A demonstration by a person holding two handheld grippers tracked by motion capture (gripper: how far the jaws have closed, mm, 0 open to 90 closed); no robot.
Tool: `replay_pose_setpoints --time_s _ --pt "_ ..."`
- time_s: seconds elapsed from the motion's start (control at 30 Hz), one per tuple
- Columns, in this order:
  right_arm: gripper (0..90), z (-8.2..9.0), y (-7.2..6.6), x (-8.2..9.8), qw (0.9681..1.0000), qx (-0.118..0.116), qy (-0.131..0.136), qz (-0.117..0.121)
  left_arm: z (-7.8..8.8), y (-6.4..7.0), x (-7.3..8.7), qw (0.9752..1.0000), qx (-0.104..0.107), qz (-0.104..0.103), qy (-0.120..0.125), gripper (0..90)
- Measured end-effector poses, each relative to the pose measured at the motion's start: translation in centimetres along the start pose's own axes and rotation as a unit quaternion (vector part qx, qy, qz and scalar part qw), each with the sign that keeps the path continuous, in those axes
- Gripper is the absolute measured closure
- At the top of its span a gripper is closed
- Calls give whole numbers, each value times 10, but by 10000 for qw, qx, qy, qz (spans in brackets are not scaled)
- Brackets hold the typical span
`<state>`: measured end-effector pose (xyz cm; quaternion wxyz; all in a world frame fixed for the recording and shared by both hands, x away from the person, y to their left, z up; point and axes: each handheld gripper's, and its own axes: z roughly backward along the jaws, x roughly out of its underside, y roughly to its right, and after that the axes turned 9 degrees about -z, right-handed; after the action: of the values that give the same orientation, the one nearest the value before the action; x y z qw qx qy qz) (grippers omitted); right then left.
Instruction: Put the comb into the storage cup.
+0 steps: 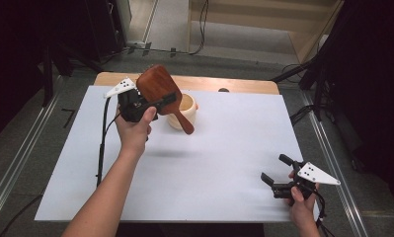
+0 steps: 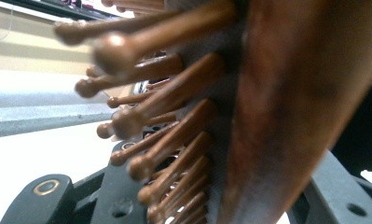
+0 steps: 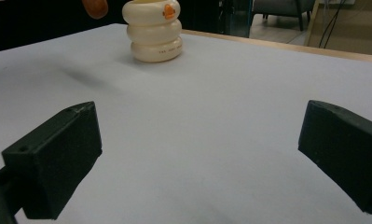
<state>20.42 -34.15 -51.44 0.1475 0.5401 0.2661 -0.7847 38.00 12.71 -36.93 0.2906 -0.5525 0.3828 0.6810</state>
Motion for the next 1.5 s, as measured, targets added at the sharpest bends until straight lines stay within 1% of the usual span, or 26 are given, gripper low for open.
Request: replay_pose_setpoints --time_s 0.07,0.2,0.27,0.47,0.6,0.7,0.77,0.8,0.9,1.03,1.07,1.13,1.33,1.4,1.47,1.5 --pt "0 0 0 0 10000 -9 1 -3 -1 -2 -3 10000 -10 24 47 579" --pt "0 0 0 0 10000 -4 15 1 -1 -5 -7 10000 -34 26 66 579" --pt "0 0 0 0 10000 7 24 10 -4 -7 -11 9999 -85 23 101 579" --pt "0 -1 0 1 10000 -5 23 19 -8 -14 -15 9999 -109 -10 68 579" --pt "0 -1 0 1 10000 -5 21 32 -12 -18 -17 9998 -144 47 104 579" --pt "0 -1 0 1 10000 -11 26 33 -14 -20 -18 9998 -166 50 105 579" --pt "0 -1 0 1 10000 -20 27 32 -15 -21 -18 9998 -188 20 73 579" --pt "0 -1 0 1 10000 -26 35 32 -16 -23 -20 9998 -211 -35 19 579" --pt "0 -1 0 1 10000 -35 49 15 -17 -27 -22 9997 -226 2 53 578" --pt "0 -1 1 1 10000 -45 50 2 -18 -29 -24 9996 -268 -17 69 579" --pt "0 -1 1 2 10000 -61 55 -7 -19 -30 -25 9994 -325 -52 45 578" --pt "0 -2 1 2 9999 -82 59 -4 -20 -32 -26 9993 -360 -63 21 579" --pt "0 -2 2 2 9999 -104 98 -33 -24 -38 -31 9991 -426 -66 60 578" --pt "0 -2 1 2 9999 -105 102 -34 -27 -42 -34 9986 -523 -86 36 579" --pt "0 -2 2 2 9999 -102 105 -30 -28 -44 -34 9984 -552 -111 15 579" --pt "0 -2 1 2 9999 -112 105 -38 -29 -46 -34 9984 -568 -64 49 579"
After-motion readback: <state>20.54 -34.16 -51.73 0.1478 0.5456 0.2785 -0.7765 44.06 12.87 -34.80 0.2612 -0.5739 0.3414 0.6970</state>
